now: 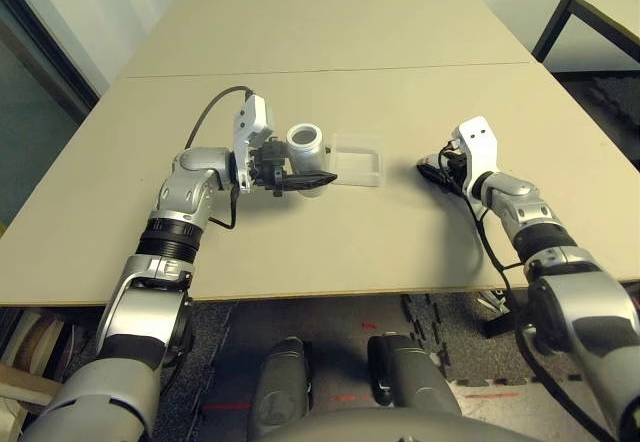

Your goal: Pour the medicine from the bottle into the box.

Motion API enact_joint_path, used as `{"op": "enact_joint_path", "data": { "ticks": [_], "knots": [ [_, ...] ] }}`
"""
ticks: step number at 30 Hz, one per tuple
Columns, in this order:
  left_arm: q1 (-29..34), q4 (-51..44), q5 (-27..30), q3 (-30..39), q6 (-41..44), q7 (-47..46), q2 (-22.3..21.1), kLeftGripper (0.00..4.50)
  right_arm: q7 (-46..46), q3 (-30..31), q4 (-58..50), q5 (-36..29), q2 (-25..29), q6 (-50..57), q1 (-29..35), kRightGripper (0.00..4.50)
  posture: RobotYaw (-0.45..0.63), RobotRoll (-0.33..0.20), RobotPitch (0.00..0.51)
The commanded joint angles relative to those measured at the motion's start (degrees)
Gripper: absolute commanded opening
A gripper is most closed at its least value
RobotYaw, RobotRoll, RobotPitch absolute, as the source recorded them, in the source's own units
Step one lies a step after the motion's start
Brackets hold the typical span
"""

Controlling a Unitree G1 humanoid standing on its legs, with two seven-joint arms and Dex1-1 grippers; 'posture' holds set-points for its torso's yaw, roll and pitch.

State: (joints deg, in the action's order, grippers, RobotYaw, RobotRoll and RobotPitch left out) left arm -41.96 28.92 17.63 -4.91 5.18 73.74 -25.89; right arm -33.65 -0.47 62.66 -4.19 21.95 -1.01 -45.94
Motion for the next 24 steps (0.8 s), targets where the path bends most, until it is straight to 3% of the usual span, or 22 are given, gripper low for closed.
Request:
{"op": "enact_joint_path", "data": {
  "ticks": [1,7,11,17,20,24],
  "knots": [
    [-2.1,2.29,-2.76,0.19,-3.88,-2.63,0.34,2.61,-2.92,0.06,-0.9,0.34,0.14,2.08,-0.54,4.5,-0.05,0.0,0.079],
    [-7.39,10.68,-11.02,-1.41,-13.14,-12.4,1.13,2.61,-15.77,0.34,-13.8,-2.46,3.23,8.28,1.11,4.5,-0.06,0.0,0.079],
    [-11.47,17.64,-22.89,-6.68,-23.31,-22.02,-0.11,2.61,-23.41,1.02,-26.81,-5.35,5.9,13.94,4.16,4.5,-0.08,0.0,0.079],
    [-18.88,27.81,-37.79,-14.3,-33.91,-37.42,0.09,2.61,-25.82,0.47,-39.86,-9.64,6.01,22.02,6.86,4.5,-0.07,0.0,0.078],
    [-23.37,32.04,-50.53,-23.39,-38.22,-47.68,0.36,2.61,-27.56,1.12,-45.77,-12.0,6.3,26.07,8.53,4.5,-0.07,0.0,0.079],
    [-31.3,38.84,-68.96,-38.72,-36.53,-61.22,2.83,2.61,-28.81,1.12,-50.78,-14.51,7.06,30.2,10.0,4.5,-0.07,0.0,0.076]
  ]
}}
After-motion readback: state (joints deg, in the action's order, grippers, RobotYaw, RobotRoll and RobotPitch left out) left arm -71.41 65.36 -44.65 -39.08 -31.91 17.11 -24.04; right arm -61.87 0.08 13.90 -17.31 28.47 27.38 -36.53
